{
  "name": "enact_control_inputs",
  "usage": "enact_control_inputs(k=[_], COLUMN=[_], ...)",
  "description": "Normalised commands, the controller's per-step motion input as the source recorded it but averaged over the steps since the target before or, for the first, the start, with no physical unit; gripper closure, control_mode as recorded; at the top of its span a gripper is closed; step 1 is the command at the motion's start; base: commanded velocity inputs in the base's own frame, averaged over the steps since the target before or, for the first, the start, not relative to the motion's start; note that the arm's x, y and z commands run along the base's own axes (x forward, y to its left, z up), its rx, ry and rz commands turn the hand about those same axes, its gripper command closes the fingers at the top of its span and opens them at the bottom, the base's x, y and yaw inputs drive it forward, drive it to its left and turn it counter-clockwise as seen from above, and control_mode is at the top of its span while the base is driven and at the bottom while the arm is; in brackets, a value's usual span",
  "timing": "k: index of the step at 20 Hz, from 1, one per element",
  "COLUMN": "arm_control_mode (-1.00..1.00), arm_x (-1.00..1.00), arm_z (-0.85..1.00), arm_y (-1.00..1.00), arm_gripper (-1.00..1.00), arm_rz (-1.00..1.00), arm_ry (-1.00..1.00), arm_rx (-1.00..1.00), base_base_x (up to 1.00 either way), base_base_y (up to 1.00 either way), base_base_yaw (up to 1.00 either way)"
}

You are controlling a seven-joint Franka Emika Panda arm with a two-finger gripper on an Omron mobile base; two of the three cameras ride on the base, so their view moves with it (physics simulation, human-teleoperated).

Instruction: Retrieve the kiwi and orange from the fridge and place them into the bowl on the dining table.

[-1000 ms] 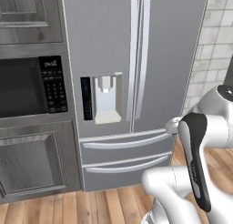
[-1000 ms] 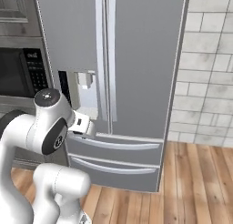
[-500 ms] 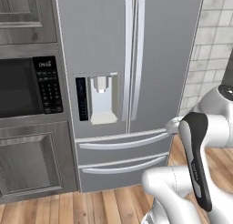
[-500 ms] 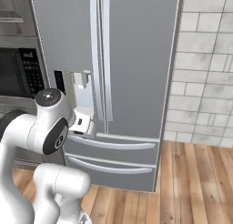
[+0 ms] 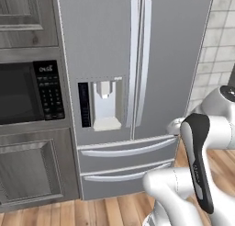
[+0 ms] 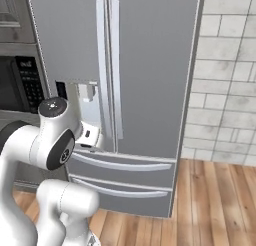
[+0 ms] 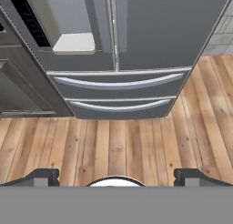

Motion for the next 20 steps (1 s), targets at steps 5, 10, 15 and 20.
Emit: enact_control_inputs(k=[5,10,15,20], arm_control_mode=[-1.00,-1.00,-1.00,-1.00], arm_x=[0.05,0.29,0.50,0.75], arm_z=[0.00,0.00,0.00,0.03], arm_y=[0.02,0.14,0.32,0.12], arm_gripper=[-1.00,-1.00,-1.00,-1.00], arm_rz=[-0.01,-0.02,0.00,0.00], arm_ry=[0.00,0.00,0.00,-0.01], arm_rx=[0.00,0.00,0.00,0.00], base_base_x=[0.27,0.00,0.00,0.00], base_base_y=[0.16,0.00,0.00,0.00], base_base_yaw=[-0.01,0.00,0.00,0.00])
